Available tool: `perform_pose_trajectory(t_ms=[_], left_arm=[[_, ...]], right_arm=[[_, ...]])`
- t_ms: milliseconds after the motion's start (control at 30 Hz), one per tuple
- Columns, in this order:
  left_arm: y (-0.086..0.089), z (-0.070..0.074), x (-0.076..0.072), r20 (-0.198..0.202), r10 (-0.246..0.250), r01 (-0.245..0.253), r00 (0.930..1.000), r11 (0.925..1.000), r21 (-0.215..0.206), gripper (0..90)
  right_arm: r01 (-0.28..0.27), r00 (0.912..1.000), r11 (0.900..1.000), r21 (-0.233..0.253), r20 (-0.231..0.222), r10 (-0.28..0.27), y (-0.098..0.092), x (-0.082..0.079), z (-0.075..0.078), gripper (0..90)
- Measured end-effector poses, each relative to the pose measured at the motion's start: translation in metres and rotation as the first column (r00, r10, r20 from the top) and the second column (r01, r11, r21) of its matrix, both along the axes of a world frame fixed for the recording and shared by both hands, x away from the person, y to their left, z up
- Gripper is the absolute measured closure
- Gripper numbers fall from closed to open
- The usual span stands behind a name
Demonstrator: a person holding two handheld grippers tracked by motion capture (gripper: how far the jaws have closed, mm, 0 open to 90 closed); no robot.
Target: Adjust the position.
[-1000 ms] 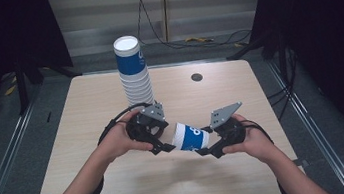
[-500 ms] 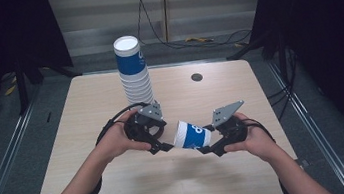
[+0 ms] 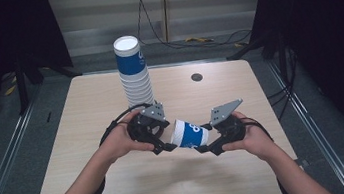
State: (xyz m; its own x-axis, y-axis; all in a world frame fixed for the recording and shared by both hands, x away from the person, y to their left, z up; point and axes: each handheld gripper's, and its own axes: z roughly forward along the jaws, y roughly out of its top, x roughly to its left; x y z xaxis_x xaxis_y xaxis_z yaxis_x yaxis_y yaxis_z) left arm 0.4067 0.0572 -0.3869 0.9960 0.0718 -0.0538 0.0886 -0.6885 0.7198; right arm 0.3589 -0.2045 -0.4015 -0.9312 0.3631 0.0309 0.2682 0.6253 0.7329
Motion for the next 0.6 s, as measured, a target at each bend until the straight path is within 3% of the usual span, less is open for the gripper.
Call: perform_pose_trajectory(t_ms=[600], left_arm=[[-0.0084,-0.0034,-0.0001,-0.014,-0.047,0.047,0.9988,0.9989,0.002,13.5]], right_arm=[[-0.037,0.9993,0.999,-0.002,0.007,0.037,0.0064,-0.0014,-0.0006,29.8]])
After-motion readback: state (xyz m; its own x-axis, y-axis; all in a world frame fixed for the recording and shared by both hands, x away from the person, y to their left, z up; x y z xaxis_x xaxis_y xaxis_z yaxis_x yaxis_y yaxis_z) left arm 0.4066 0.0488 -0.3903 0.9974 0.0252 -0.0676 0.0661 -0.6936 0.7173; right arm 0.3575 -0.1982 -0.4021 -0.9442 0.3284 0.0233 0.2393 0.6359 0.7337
